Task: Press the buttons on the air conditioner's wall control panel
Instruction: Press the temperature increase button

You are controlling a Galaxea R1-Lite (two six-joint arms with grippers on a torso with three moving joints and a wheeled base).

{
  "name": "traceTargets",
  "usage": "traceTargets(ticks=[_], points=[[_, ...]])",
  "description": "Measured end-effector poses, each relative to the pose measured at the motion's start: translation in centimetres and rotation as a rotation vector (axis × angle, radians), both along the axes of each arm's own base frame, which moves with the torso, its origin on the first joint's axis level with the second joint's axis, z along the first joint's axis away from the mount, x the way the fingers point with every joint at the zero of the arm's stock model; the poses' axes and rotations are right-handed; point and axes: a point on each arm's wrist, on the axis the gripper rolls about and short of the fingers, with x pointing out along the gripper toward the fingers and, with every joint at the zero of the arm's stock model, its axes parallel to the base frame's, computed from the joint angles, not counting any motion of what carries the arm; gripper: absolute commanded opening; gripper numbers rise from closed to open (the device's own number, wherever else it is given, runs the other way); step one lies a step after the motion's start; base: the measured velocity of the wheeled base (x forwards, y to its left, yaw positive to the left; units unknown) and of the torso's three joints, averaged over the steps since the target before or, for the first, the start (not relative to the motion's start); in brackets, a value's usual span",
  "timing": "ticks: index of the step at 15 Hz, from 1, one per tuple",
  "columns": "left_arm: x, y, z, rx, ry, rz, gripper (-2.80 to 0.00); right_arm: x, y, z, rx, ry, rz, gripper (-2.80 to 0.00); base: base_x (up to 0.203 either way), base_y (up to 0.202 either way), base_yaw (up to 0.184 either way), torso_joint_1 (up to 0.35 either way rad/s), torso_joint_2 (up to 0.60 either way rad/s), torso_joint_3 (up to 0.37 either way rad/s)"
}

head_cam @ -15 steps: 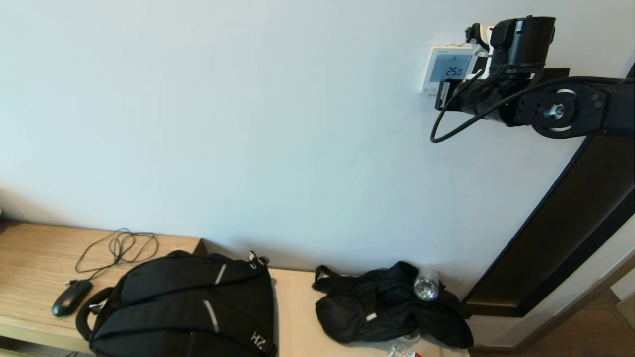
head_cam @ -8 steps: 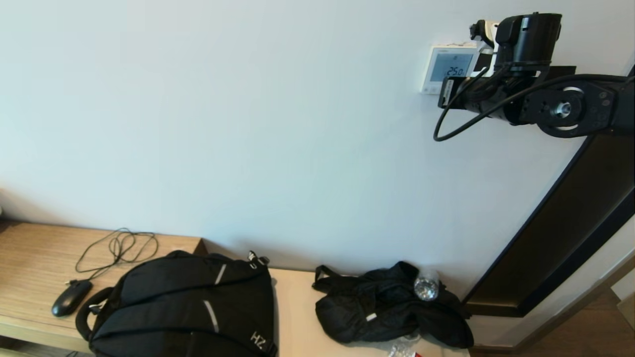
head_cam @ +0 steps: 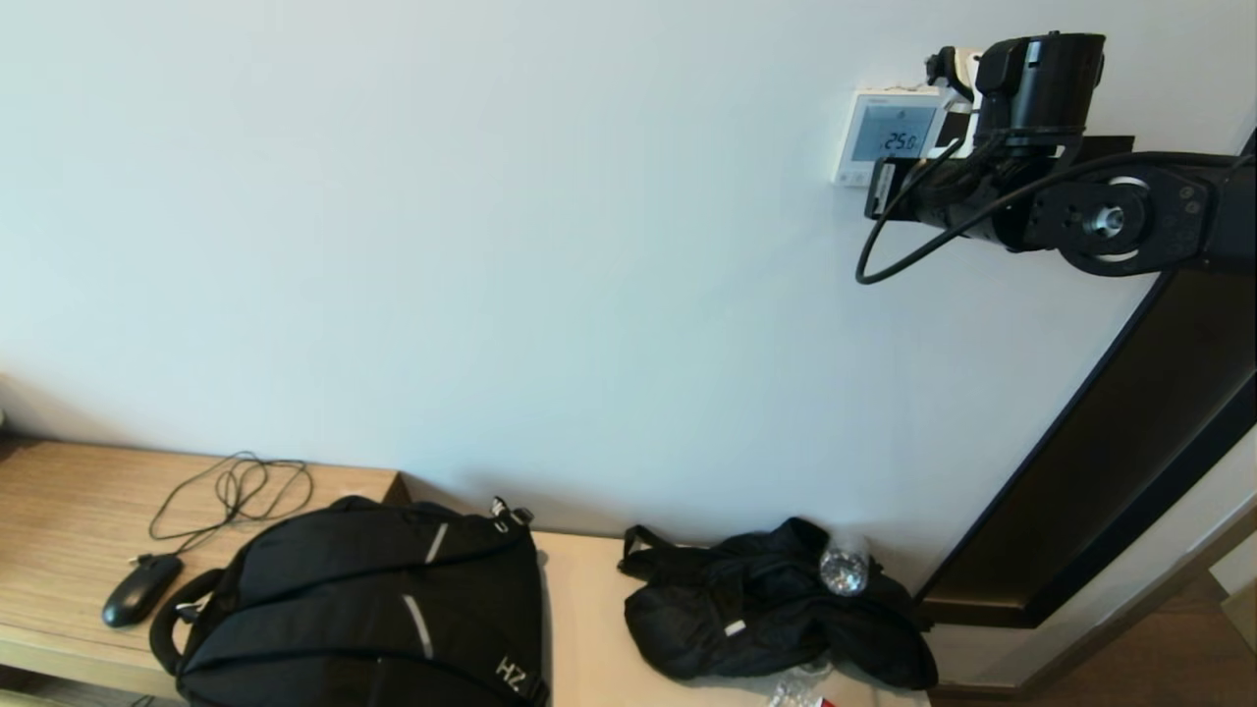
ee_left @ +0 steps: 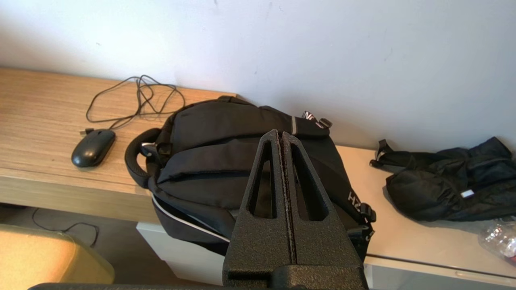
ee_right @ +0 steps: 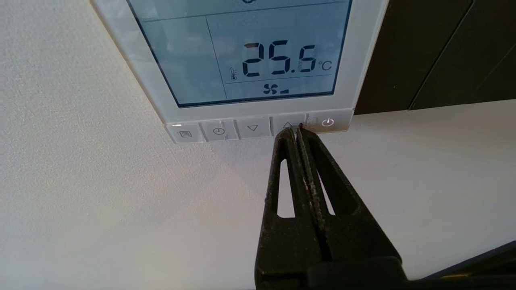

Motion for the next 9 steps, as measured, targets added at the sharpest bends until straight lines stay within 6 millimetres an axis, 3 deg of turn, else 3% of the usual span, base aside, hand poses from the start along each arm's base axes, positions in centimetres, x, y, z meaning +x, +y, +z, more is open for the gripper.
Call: traceTargets(ticks=[9], points=[[0.00, 0.00, 0.00, 0.000, 0.000, -0.001, -2.80, -0.26, 0.13, 0.03, 0.002, 0.002, 0.005, -2.80, 0.000, 0.000, 0.000, 0.000, 0.00, 0.000]])
